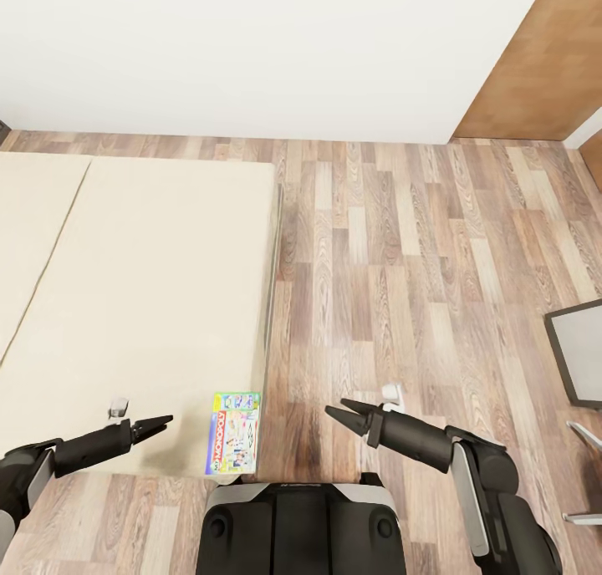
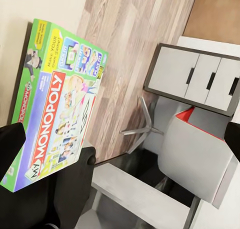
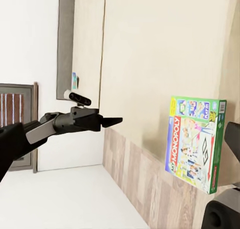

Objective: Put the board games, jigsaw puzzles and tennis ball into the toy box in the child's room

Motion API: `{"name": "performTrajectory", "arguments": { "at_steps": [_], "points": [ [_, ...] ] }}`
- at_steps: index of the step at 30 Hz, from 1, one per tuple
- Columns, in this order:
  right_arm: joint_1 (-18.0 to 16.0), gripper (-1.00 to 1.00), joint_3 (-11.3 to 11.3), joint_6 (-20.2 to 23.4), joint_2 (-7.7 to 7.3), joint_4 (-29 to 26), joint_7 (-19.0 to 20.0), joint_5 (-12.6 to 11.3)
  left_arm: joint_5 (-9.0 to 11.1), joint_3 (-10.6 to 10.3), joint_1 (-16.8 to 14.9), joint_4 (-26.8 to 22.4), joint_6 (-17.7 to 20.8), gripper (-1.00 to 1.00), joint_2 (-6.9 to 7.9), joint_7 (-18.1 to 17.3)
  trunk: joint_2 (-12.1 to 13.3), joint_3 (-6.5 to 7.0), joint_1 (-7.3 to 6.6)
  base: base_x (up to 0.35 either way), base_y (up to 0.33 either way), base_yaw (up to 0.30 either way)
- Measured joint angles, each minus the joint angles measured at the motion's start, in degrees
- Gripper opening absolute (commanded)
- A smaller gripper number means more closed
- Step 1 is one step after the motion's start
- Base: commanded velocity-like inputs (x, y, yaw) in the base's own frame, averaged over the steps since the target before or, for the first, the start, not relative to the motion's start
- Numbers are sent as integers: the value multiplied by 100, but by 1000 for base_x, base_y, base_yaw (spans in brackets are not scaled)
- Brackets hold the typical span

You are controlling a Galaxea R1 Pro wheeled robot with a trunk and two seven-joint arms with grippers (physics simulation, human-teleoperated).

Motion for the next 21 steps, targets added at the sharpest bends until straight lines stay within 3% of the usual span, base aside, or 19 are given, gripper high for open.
{"name": "performTrajectory", "arguments": {
  "at_steps": [21],
  "points": [
    [7, 100, -34, -22, -13, 0, 8, -54, 9, -8, -1, -8, 27, 100, -33, -9, 0, 129, 0, 0, 0, 0]
  ]
}}
